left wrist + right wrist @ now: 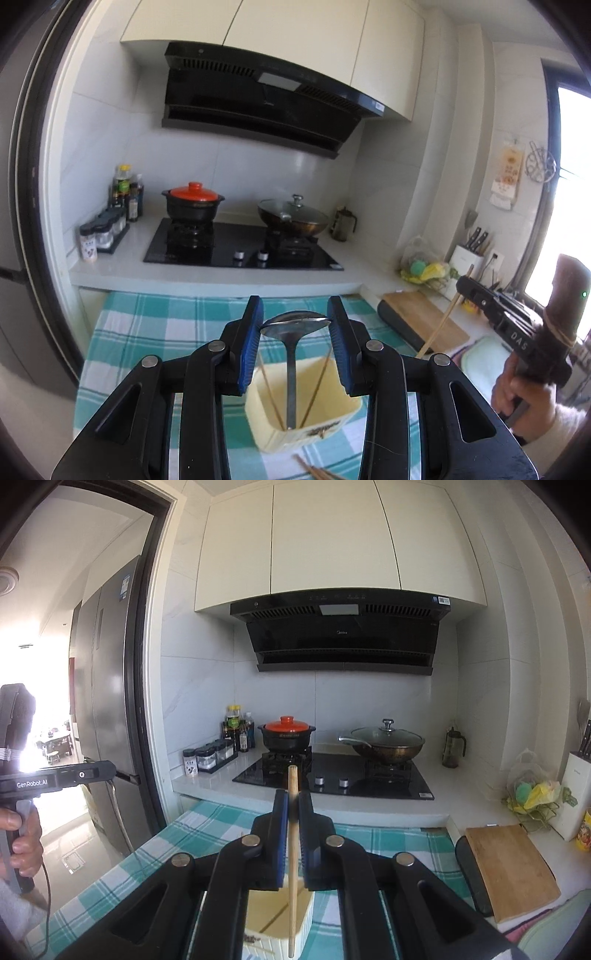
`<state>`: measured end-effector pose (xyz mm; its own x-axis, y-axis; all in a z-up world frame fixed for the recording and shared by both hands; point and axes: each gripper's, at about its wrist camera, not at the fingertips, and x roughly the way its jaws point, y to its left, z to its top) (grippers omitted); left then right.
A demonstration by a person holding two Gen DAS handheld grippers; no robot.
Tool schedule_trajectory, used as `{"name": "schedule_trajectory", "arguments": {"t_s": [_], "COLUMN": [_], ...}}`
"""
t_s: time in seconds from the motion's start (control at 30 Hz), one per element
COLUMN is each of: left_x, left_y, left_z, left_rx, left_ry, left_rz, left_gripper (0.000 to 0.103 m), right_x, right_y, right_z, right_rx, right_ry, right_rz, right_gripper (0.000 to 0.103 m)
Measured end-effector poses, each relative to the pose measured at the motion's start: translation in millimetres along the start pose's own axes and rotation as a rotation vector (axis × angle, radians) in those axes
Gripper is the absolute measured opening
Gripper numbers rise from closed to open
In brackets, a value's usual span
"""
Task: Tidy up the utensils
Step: 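Lift the spoon and chopstick and carry both over the caddy, then lower the spoon and chopstick into the caddy and open both tools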
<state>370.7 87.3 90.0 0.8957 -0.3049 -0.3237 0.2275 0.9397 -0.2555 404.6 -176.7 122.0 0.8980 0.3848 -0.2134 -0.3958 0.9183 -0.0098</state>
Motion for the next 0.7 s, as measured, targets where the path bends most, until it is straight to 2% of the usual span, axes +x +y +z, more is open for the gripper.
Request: {"name": "schedule_trajectory", "arguments": {"t_s": [0.1, 0.2, 0.4, 0.7], "left_x": [30, 62, 109, 147], "left_y": [-2, -1, 7, 9], "left_z": [0, -8, -37, -69], "left_rx": [-0.017, -0.027, -0.036, -0.025], "left_ry": [0.01, 0.059, 0.18, 0.328], "left_rz": [-0.004, 0.002, 0.027, 0.05], "left_gripper": [0.036, 0.036, 0.036, 0.036], "right_x": [22, 47, 98, 151], "right_y": [-2, -5, -16, -31], "right_z": [-1, -10, -46, -89], "right_rx": [0.015, 0.039, 0.105, 0.195], "right_ry": [-0.024, 0.0, 0.142, 0.365], "right_rz": [0.005, 0.017, 0.055, 0.073], "right_gripper": [0.006, 0.006, 0.006, 0.006]}}
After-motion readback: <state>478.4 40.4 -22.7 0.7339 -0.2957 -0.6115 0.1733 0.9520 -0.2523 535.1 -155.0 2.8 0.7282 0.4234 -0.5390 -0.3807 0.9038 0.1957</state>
